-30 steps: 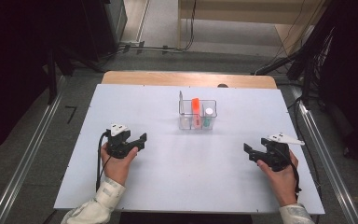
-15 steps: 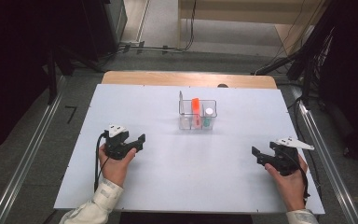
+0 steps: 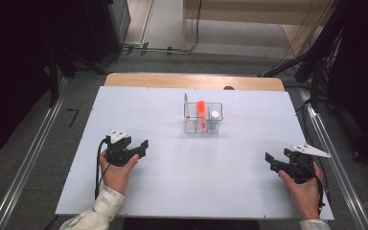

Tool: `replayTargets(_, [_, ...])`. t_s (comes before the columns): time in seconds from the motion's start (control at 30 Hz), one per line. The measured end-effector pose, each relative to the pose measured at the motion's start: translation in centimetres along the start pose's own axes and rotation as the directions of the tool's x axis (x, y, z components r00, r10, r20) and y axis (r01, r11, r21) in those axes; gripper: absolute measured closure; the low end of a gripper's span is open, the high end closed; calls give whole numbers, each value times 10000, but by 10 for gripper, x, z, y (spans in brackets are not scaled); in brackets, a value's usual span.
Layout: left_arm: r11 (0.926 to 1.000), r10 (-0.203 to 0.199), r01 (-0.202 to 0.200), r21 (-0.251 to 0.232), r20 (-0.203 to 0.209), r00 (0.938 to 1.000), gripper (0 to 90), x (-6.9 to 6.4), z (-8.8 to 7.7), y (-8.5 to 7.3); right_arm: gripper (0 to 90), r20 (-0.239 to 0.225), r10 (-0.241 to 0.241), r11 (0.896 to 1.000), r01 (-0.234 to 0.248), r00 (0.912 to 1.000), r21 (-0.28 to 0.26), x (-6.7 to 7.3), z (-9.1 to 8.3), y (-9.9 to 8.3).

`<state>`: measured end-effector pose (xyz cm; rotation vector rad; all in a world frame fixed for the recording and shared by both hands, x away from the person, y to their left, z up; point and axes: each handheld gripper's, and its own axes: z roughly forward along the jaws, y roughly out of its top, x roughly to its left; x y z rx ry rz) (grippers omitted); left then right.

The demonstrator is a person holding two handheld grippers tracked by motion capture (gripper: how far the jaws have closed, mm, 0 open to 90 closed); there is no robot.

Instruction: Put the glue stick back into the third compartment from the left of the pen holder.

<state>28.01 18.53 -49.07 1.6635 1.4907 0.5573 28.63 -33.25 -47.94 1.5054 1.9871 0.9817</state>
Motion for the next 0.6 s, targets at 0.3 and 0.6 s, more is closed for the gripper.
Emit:
replayTargets(0.3, [9999,48,-47,150,-17,10000,306,1,-2,-3,211,28,94,10000,-94,10000,21,-2,-1,-1])
replayTargets(0.6, [9998,57,-57,205,18,10000,296,2,-4,-5,209,48,113,9999,-113,9999,24,-3,-2,-1])
